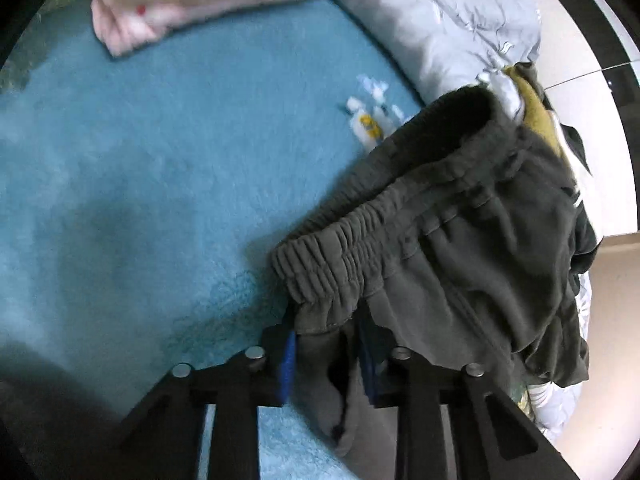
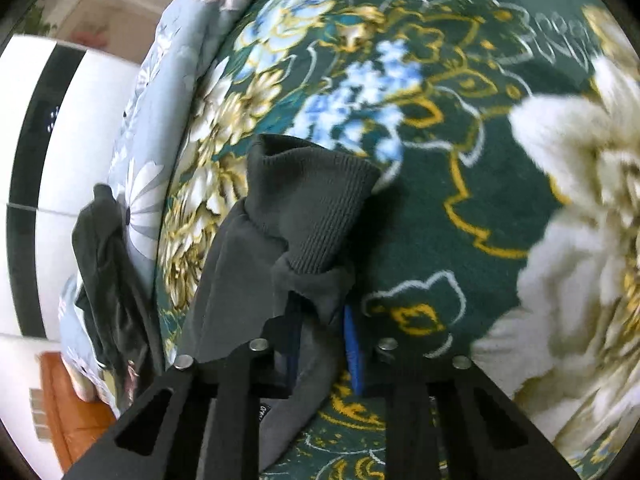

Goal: Fold clothes
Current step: 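Stretch the sweatpants between both grippers and lay them flat on the rug, then release the waistband with the left gripper onto the rug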

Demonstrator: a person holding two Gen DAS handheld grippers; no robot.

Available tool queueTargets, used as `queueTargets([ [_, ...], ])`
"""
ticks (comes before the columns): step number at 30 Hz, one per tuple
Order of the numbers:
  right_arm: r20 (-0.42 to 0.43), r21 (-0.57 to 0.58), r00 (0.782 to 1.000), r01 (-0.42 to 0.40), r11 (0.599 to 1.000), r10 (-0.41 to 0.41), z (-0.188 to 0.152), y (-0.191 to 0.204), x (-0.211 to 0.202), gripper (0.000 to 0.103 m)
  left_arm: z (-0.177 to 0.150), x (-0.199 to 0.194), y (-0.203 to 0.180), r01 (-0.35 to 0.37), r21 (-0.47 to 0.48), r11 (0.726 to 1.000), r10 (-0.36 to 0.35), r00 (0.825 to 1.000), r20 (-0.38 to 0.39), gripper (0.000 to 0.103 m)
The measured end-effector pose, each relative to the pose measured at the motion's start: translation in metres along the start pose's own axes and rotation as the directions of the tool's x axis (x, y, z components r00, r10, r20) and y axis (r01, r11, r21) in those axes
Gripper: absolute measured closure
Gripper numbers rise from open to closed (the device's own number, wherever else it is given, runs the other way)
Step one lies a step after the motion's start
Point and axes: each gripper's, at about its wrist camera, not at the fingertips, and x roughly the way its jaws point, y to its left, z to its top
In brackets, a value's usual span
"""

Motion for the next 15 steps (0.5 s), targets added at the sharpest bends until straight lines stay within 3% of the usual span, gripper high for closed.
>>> queueTargets([
  [5,0.031,-0.097,0.999,0.031,0.995,-0.028,-0.007,0.010,-0.020,0.097,-0.018,-0.046,-0.009,-0.072,0.057,0.996,0.067,0.994,0.092,0.082],
  [9,0.049,-0.103,0.998,0.044,0.994,-0.039,-0.018,-0.009,-0.040,0.098,-0.038,-0.071,-0.004,-0.151,0.114,0.982,0.135,0.981,0.141,0.082],
  [12,0.050,-0.093,0.997,0.056,0.994,-0.051,-0.024,-0.027,-0.051,0.098,-0.048,-0.075,-0.005,-0.193,0.154,0.969,0.175,0.977,0.121,0.082],
  [15,0.037,-0.074,0.998,0.043,0.996,-0.041,-0.025,-0.039,-0.052,0.098,-0.051,-0.074,-0.007,-0.185,0.194,0.963,0.165,0.979,0.118,0.082],
])
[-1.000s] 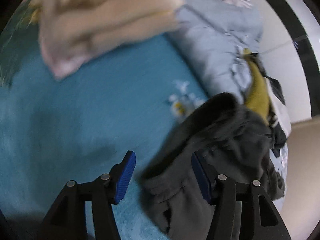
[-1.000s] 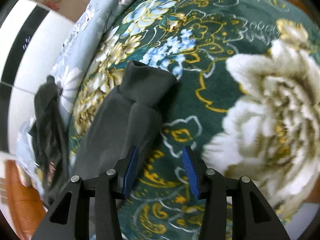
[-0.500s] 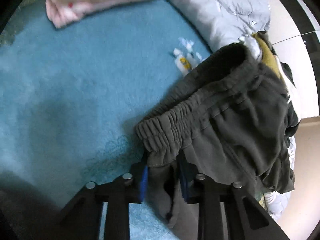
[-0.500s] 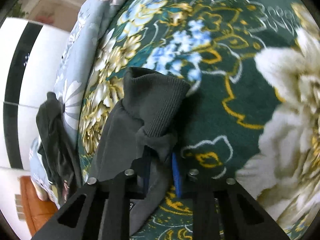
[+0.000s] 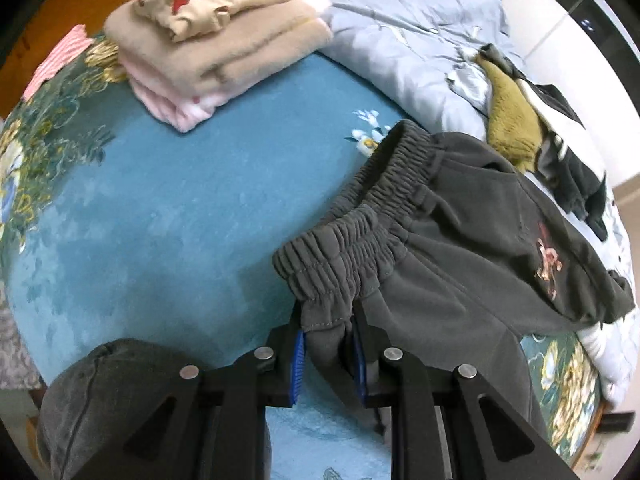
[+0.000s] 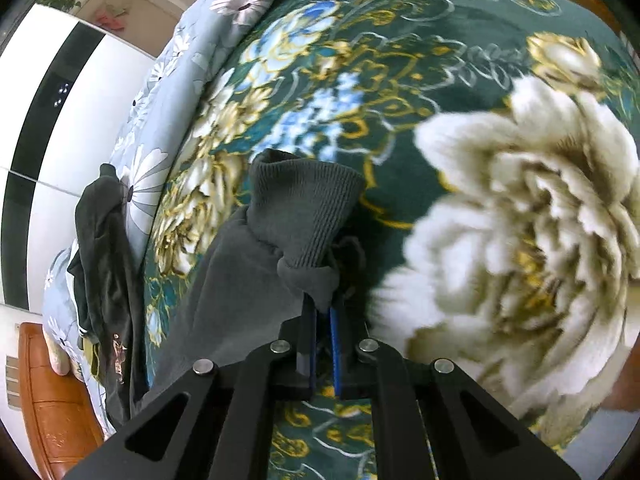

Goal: Fold clothes
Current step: 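Release the waistband with the left gripper onto the rug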

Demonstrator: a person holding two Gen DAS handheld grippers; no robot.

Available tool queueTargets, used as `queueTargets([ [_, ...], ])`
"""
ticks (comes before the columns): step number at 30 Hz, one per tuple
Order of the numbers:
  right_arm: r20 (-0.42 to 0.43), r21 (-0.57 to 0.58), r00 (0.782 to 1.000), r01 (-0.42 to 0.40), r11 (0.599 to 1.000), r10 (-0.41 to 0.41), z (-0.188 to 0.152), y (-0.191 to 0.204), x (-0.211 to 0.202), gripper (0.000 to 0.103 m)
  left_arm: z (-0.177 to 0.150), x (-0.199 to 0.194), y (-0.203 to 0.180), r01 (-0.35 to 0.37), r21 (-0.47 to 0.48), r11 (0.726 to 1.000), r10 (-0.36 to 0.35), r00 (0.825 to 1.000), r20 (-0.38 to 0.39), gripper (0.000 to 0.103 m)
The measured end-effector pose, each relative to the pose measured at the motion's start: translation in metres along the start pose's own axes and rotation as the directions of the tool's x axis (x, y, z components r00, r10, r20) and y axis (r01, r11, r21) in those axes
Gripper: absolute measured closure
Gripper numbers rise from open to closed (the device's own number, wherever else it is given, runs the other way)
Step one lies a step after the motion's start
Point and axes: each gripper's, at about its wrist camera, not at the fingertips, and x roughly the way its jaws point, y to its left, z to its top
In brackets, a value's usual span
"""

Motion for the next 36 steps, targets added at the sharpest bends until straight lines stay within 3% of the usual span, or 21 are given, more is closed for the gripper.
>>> queueTargets([
  [7,-0.003,-0.015,0.999,-0.050,0.999,0.050,0.002,0.004,-0.010,0.094,0.014,0.003,-0.004,0.023,-0.015,1.000,-0.023,0.998,-0.051,0.071],
  [12,0.081,-0.064,0.996,0.053,0.996,-0.048,0.008,0.000,-0.037,0.094,0.029,-0.013,0.012,0.025,-0.083,0.996,-0.028,0.999,-0.030,0.069],
  [14,0.102,-0.061,0.993,0.070,0.996,-0.064,0.012,-0.001,-0.041,0.093,0.035,-0.018,0.008,0.052,-0.061,0.997,-0.053,0.999,-0.007,0.067],
  [16,0.101,-0.073,0.994,0.058,0.996,-0.051,0.018,0.007,-0.037,0.093,0.039,-0.021,-0.007,0.101,-0.011,0.995,-0.101,0.995,0.020,0.057],
  [19,0.065,-0.105,0.998,-0.002,0.994,0.009,0.023,0.037,-0.017,0.093,0.039,-0.021,-0.037,0.186,0.072,0.980,-0.190,0.981,0.046,0.041],
  [22,-0.023,-0.169,0.997,-0.083,0.982,0.080,0.019,0.084,0.016,0.089,0.035,-0.014,-0.067,0.222,0.160,0.962,-0.231,0.972,0.036,0.036],
  [24,-0.106,-0.225,0.987,-0.140,0.964,0.118,0.009,0.121,0.043,0.071,0.031,-0.001,-0.086,0.212,0.220,0.952,-0.219,0.976,0.007,0.035],
  [25,-0.134,-0.260,0.983,-0.156,0.953,0.125,0.004,0.140,0.056,0.069,0.027,0.006,-0.093,0.201,0.242,0.949,-0.204,0.979,-0.013,0.035],
  [30,-0.228,-0.362,0.963,-0.221,0.906,0.144,-0.010,0.222,0.113,0.068,0.018,0.031,-0.107,0.200,0.302,0.932,-0.186,0.980,-0.076,0.035],
  [33,-0.231,-0.359,0.957,-0.252,0.899,0.176,-0.003,0.258,0.138,0.068,0.018,0.036,-0.108,0.186,0.341,0.921,-0.176,0.983,-0.060,0.033],
  [36,-0.224,-0.308,0.938,-0.325,0.894,0.264,0.012,0.286,0.154,0.068,0.023,0.037,-0.106,0.157,0.366,0.917,-0.162,0.987,-0.018,0.032],
])
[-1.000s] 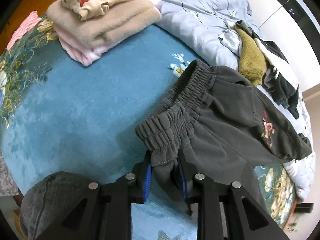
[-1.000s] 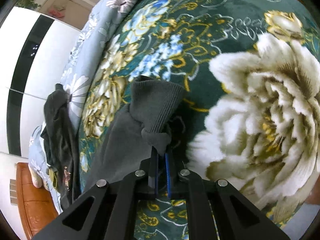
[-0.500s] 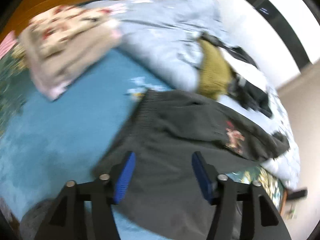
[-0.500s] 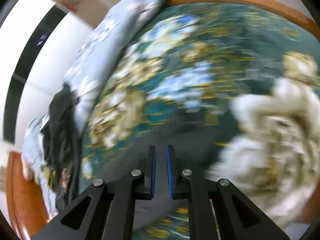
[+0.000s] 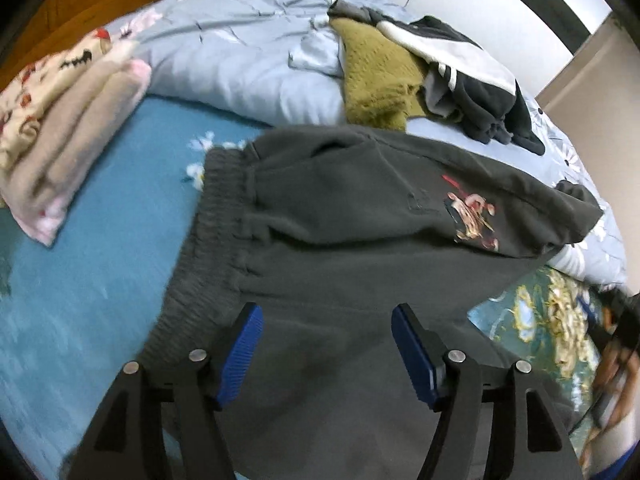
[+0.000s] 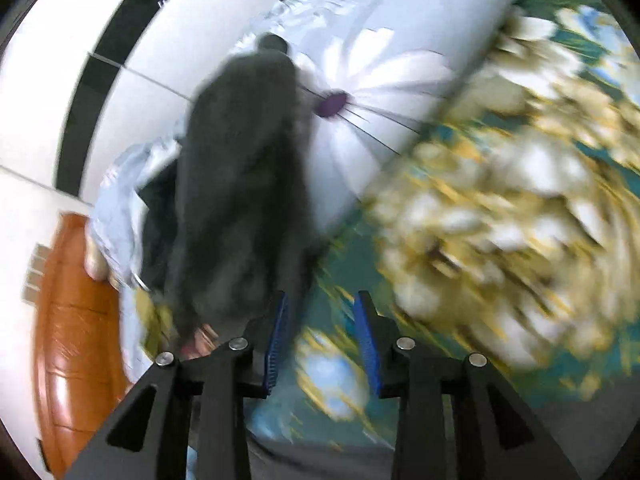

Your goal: Fold clothes

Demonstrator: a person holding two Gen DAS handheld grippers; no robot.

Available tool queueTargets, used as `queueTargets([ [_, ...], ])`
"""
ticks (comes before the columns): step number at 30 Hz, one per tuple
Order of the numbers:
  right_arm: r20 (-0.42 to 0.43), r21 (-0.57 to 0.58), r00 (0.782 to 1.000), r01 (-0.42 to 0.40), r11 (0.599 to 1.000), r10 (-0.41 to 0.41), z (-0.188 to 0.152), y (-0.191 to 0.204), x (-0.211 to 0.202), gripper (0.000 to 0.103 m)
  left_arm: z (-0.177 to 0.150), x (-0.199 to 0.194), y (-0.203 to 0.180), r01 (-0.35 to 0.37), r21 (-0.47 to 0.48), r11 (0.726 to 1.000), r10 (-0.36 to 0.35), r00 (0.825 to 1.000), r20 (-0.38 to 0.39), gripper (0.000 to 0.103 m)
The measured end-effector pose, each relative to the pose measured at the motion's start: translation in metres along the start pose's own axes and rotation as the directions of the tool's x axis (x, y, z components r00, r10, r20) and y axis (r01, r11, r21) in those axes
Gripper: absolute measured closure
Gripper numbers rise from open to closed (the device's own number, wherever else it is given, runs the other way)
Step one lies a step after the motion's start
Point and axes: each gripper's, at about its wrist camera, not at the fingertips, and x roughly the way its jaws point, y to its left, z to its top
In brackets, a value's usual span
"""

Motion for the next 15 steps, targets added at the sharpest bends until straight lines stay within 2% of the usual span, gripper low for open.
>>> queueTargets([
  [4,0.083,0.041,0.995,-0.066,0.997,0.062,0.033,0.018,0.015,0.068,0.008,0.002,0.005,-0.041,0.045,0.998,0.040,0.999,0.017,0.032],
  [7,0.098,0.088,0.994,-0.064,0.994,0.055,0.051,0.020,0.030,0.068,0.012,0.007,0.010,-0.057,0.034,0.998,0.057,0.998,0.009,0.032],
  [9,0.090,0.079,0.995,-0.051,0.996,0.044,0.058,0.029,0.041,0.066,0.014,0.009,0.013,-0.058,0.019,0.998,0.058,0.998,0.001,0.032],
  [12,0.065,-0.008,0.994,-0.092,0.996,0.092,0.065,0.058,0.056,0.065,0.016,0.011,0.012,-0.053,0.014,0.998,0.053,0.999,-0.007,0.032],
  [15,0.002,-0.135,0.980,-0.197,0.971,0.199,0.066,0.089,0.066,0.065,0.020,0.012,0.008,-0.055,0.030,0.998,0.055,0.998,-0.008,0.032],
])
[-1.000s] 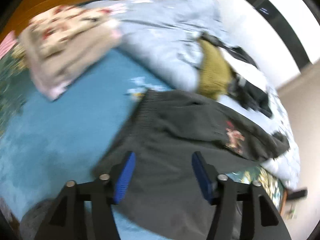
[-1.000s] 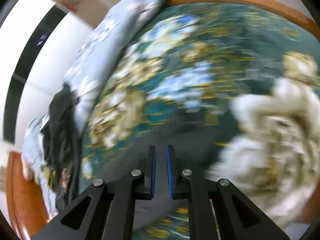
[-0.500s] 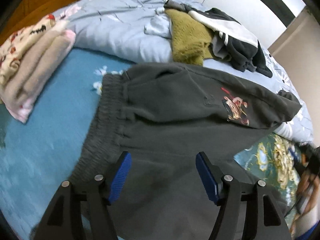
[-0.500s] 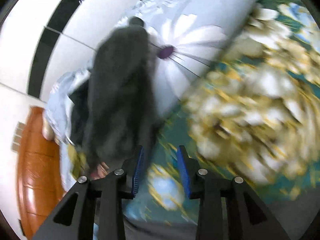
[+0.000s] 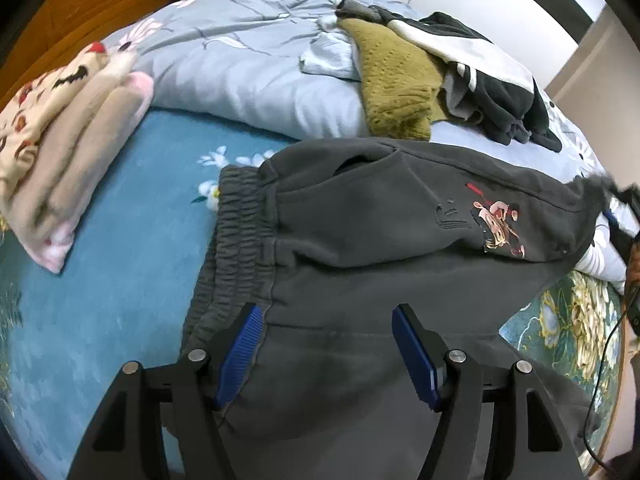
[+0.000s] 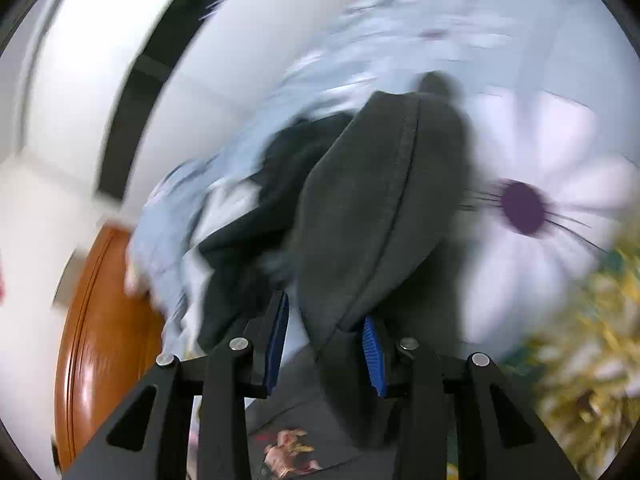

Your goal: Fold clothes

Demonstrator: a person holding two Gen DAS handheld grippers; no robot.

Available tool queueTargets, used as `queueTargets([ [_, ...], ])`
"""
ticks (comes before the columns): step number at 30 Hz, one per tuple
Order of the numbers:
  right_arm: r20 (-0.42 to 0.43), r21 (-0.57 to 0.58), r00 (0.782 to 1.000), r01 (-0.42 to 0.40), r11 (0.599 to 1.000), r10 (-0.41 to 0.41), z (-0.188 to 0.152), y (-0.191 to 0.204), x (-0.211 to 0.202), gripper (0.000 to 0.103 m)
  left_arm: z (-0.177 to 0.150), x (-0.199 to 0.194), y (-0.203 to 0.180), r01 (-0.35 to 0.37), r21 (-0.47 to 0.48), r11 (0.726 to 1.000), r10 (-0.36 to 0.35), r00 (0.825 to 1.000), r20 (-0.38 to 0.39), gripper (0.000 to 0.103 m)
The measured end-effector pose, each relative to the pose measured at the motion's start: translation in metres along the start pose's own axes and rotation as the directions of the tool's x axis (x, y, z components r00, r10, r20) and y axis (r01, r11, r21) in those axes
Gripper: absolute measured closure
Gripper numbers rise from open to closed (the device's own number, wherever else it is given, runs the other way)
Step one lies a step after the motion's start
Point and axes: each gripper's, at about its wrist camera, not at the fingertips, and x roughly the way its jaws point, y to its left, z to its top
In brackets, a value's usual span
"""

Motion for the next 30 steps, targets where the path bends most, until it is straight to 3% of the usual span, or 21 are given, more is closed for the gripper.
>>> queueTargets([
  [3,-0.008,-0.001,0.992,-0.129,0.992,0.129,-0.005,-0.005,-0.009,0.065,0.004,0.000,-0.003,0.010,-0.003,1.000,-0.010,1.000,0.003,0.032],
  [4,0.004,0.006,0.991,-0.135,0.991,0.135,-0.007,-0.013,-0.015,0.065,0.005,0.000,-0.004,0.015,-0.007,1.000,-0.015,1.000,0.004,0.032],
  [6,0.050,0.030,0.993,-0.106,0.994,0.105,-0.010,-0.033,-0.032,0.065,0.007,-0.001,-0.004,0.023,-0.015,1.000,-0.023,1.000,0.007,0.032],
  [8,0.097,0.084,0.995,-0.022,0.996,0.014,-0.011,-0.061,-0.046,0.065,0.009,-0.001,-0.005,0.029,-0.021,0.999,-0.029,1.000,0.008,0.032],
  [12,0.060,0.178,0.994,0.076,0.981,-0.088,-0.009,-0.098,-0.037,0.065,0.012,-0.002,-0.010,0.027,-0.022,0.999,-0.026,1.000,0.004,0.032],
  [17,0.006,0.185,0.993,0.116,0.976,-0.119,-0.008,-0.097,-0.007,0.065,0.012,-0.005,-0.016,0.028,-0.024,0.999,-0.028,1.000,-0.006,0.032],
  [21,-0.017,0.069,0.993,0.121,0.990,-0.120,-0.008,-0.069,0.009,0.065,0.011,-0.006,-0.020,0.013,-0.010,1.000,-0.013,1.000,-0.023,0.032],
  [23,-0.014,0.040,0.987,0.159,0.986,-0.159,-0.009,-0.063,0.011,0.074,0.010,-0.008,-0.021,0.015,-0.016,1.000,-0.015,0.999,-0.029,0.032],
  [24,-0.003,0.055,0.985,0.171,0.984,-0.171,-0.009,-0.065,0.008,0.092,0.010,-0.009,-0.022,0.016,-0.016,1.000,-0.016,0.999,-0.030,0.032],
  [25,0.009,0.071,0.984,0.178,0.981,-0.180,-0.009,-0.068,0.004,0.096,0.010,-0.010,-0.022,0.016,-0.017,1.000,-0.017,0.999,-0.030,0.032],
  [30,0.149,0.062,0.973,0.169,0.984,-0.176,-0.017,-0.062,-0.052,0.098,0.012,-0.020,-0.028,0.037,0.015,0.999,-0.037,0.999,-0.010,0.032],
])
